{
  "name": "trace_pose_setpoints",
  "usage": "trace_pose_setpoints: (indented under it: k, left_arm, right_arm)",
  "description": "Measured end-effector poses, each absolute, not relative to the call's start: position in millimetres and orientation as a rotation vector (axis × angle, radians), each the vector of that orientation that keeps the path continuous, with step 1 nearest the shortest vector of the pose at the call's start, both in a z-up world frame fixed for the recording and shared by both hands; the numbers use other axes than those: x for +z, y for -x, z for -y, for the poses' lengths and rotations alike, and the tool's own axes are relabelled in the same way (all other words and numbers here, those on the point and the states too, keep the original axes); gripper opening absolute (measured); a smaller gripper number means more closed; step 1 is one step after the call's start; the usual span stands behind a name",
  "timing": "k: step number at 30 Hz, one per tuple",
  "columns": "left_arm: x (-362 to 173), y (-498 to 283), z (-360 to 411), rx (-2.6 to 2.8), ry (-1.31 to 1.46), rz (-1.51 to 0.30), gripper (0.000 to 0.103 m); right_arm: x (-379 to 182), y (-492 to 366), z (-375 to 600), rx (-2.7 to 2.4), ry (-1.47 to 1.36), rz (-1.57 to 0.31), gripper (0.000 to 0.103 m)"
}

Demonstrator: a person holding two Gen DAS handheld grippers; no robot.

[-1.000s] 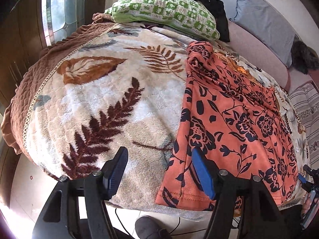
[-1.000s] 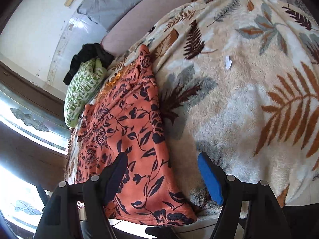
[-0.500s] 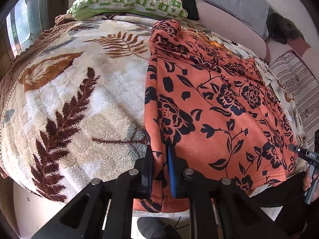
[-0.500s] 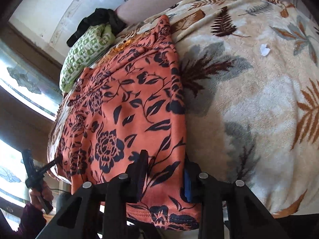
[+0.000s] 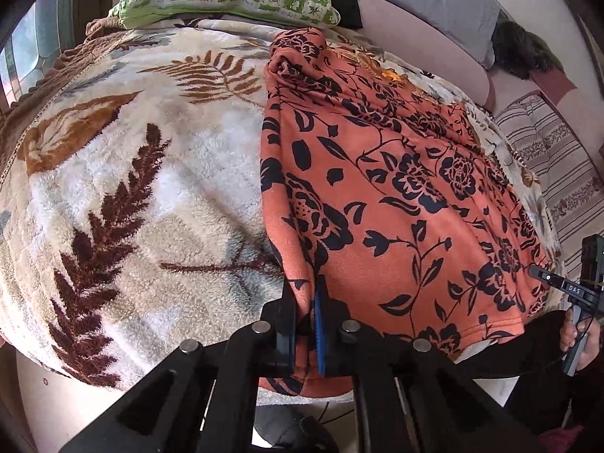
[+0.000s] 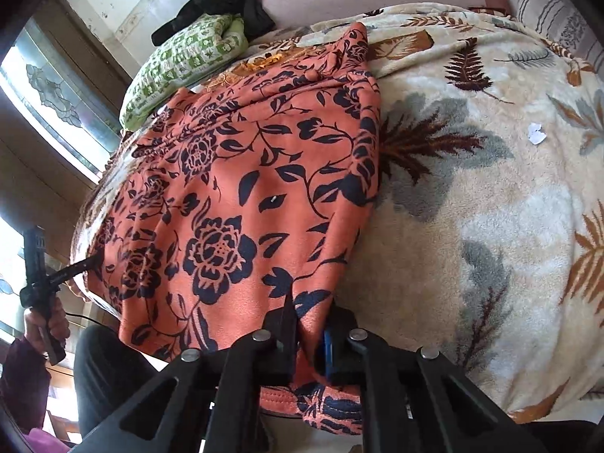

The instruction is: Fold small clothes

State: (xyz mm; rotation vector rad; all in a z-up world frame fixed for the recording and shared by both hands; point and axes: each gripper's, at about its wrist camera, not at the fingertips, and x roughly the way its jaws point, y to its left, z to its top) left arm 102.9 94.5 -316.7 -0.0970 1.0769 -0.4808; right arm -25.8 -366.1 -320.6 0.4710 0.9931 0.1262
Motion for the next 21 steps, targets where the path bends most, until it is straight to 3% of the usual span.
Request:
trace_pose_setpoints:
  k: [7,14,18,21]
  left_arm:
    - [-253,-123,-97,-0.599,0.169,-1.001,0.007]
    - [-194,-227,-94,-0.611,0.280,-0.918,0.007]
    - [-195,-328,-63,-0.547,0.279,-0.936,0.007]
    - [-236,-400,-40,-0.445,0.291,-1.028,0.012]
  right_arm:
    - [-269,11,392,0.282,-0.720,-0.832,0.009]
    - [-230,-89,438,0.313,-0.931,-0.659,0.008]
    - [-246,-177,475,0.189,-1.026,-0.603,0.008]
    - [-289,-242,504,0.060,-1.117,-0.649,0.013]
